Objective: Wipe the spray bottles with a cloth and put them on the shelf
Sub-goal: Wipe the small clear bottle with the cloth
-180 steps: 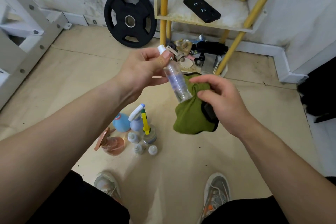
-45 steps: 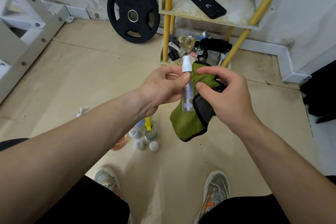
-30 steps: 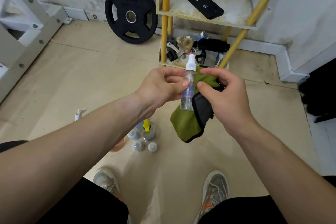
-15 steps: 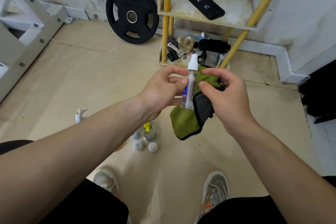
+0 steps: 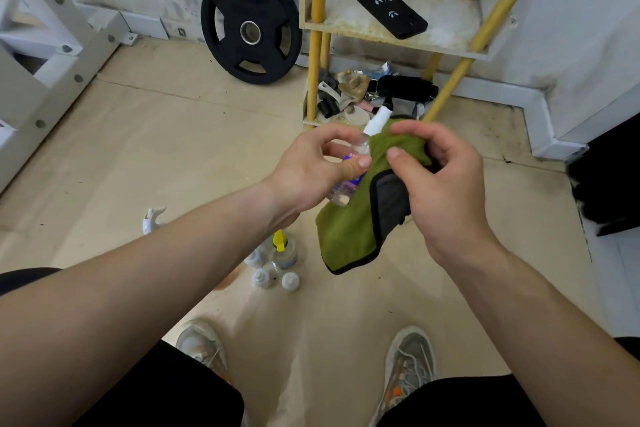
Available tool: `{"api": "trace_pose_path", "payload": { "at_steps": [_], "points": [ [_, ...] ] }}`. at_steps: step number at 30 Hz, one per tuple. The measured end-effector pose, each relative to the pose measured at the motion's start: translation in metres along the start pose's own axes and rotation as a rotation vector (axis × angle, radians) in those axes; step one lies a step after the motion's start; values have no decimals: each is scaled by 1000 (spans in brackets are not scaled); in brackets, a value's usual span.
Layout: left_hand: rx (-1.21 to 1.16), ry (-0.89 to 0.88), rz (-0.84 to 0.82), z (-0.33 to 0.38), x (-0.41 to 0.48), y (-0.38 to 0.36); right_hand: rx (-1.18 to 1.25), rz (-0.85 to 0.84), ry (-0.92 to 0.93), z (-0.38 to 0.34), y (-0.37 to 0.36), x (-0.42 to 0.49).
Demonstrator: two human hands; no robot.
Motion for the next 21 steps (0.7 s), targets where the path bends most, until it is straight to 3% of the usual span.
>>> {"api": "trace_pose_path", "payload": {
  "at_steps": [5, 10, 17, 21],
  "points": [
    [283, -119, -92, 5, 3, 7, -122, 53, 129, -1, 12, 11],
    [618, -250, -157, 18, 8, 26, -417, -226, 240, 9, 18, 16],
    [955, -391, -237, 18, 4, 30, -655, -475, 131, 17, 19, 16],
    [1062, -465, -242, 13, -1, 28, -528, -544, -45, 20, 19, 17]
  ]
}}
Point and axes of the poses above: each hand's wrist, its own x-axis towards the middle knuckle, its own y-axis out of the back of the hand, z = x × y, the point moved 1 cm from there along x, towards the middle knuckle, and after that the axes turned 1 degree about -x, right-handed, at the moved point
